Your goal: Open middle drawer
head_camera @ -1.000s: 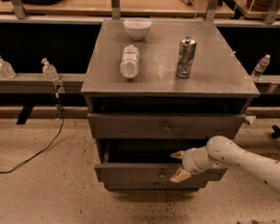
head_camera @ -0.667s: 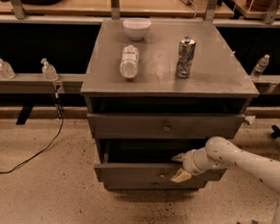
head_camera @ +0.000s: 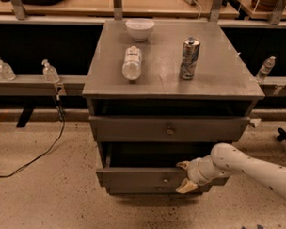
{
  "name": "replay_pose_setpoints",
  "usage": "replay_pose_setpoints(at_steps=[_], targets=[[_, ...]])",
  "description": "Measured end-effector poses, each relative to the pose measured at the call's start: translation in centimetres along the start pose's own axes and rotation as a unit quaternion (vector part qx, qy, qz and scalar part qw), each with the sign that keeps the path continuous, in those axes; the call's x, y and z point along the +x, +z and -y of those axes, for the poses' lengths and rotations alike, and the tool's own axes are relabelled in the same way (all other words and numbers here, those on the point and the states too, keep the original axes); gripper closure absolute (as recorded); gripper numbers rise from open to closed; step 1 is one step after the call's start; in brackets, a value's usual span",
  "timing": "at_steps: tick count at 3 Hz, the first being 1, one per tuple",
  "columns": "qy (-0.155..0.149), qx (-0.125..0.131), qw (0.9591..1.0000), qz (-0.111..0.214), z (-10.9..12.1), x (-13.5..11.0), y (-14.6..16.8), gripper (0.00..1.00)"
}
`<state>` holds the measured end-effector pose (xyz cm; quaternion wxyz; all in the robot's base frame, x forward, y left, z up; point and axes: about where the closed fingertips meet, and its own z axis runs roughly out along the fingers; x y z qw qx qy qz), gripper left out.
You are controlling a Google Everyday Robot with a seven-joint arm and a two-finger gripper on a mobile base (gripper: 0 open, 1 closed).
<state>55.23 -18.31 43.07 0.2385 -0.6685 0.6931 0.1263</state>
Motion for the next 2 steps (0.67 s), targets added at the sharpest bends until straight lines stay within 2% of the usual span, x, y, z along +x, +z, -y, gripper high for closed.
replay_pose_setpoints(at_steps=[2], targets=[[-0.022,-0.045,0.9987,-0.013,-5.5,-2.1,-1.4,0.47]])
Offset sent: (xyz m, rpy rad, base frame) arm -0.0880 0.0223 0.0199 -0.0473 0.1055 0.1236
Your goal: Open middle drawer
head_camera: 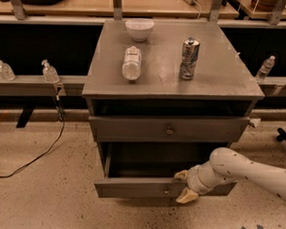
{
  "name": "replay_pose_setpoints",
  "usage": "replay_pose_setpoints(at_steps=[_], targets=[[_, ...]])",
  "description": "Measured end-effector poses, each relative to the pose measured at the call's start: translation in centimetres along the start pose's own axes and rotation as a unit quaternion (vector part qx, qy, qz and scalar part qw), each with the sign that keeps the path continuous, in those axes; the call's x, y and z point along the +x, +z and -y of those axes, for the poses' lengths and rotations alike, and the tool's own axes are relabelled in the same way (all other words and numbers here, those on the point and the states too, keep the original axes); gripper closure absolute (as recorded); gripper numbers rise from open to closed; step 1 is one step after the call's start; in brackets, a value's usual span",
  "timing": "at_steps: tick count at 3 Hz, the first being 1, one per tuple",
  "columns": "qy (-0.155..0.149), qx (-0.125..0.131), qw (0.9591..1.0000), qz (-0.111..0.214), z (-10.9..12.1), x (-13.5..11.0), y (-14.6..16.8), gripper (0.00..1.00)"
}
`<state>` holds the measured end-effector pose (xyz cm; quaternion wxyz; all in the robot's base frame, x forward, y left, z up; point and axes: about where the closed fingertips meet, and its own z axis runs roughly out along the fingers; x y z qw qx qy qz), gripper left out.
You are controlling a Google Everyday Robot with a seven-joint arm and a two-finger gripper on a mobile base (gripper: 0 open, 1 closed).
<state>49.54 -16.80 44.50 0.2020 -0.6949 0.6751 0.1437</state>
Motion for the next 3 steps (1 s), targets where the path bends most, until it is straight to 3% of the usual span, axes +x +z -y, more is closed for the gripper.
replay_pose_setpoints(at_steps=[1,2,3], targets=[[-0.007,-0.015,0.9999,0.001,-1.4,-0.7,-0.1,0.50],[-0.015,-0.001,0.9999,0.003,-1.4,-1.0,-1.0,0.49],[-0.021,0.033,0.9992,0.012,0.0,-1.2,-2.5,0.49]])
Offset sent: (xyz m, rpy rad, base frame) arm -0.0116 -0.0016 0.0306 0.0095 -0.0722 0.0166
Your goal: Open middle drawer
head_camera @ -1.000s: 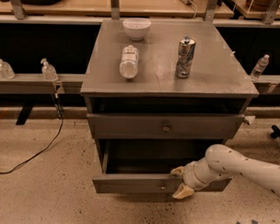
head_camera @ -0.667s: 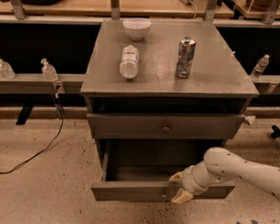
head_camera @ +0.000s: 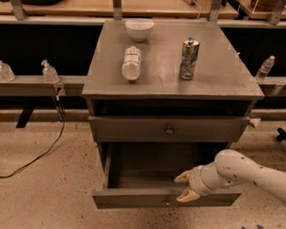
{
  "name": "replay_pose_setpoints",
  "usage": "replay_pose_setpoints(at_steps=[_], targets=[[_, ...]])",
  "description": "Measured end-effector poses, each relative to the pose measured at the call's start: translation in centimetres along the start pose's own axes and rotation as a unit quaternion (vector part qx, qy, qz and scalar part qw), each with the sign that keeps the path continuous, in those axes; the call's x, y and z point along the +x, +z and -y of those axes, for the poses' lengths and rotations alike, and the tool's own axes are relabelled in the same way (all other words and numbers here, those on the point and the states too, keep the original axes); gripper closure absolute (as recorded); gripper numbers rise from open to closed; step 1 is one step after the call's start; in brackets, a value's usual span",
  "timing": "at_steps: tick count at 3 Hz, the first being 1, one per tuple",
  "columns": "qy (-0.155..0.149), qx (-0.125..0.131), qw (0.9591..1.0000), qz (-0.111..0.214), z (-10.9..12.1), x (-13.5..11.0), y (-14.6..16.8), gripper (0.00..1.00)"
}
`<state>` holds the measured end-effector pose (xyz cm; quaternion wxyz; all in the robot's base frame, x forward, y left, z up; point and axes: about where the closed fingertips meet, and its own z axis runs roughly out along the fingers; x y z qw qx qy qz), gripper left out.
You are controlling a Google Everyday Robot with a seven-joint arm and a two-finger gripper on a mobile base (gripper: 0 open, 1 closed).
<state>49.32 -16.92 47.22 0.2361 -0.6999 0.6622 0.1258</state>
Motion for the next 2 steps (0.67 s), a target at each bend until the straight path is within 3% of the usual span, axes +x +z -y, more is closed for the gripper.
replay_pose_setpoints(at_steps=[1,2], targets=[[0.000,0.048,0.9986,0.023,2.0,0.0,-2.0,0.45],[0.021,0.116,0.9909,0.065,2.7,1.2,-6.3,0.40]])
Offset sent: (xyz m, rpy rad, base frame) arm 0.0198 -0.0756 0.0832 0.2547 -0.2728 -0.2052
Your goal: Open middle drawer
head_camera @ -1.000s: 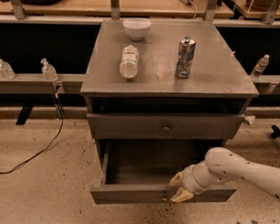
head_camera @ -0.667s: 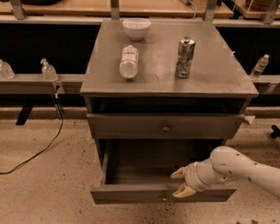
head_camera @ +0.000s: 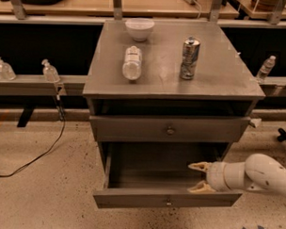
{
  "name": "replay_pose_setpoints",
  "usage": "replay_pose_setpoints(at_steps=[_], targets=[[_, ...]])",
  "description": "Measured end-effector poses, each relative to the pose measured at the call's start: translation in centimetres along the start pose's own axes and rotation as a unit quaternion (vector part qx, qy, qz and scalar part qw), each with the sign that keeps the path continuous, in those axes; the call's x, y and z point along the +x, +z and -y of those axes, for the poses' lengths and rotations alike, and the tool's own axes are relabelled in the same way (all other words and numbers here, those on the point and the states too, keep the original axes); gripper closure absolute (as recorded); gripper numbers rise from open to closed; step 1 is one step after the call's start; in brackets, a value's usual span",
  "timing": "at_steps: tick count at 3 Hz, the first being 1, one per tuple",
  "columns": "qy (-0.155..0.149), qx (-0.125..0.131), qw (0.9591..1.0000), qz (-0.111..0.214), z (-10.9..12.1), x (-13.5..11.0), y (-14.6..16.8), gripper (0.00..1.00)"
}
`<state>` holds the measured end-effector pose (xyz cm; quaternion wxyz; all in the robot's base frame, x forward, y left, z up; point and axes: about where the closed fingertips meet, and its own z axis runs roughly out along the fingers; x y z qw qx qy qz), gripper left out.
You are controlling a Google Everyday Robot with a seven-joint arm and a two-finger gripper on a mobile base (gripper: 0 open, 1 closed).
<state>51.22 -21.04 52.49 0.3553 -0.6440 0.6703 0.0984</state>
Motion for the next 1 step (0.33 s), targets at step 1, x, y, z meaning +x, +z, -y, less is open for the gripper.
replay_pose_setpoints(at_steps=[1], targets=[[0.036,0.033,0.9988,0.000,0.40,1.18,-3.22,0.18]])
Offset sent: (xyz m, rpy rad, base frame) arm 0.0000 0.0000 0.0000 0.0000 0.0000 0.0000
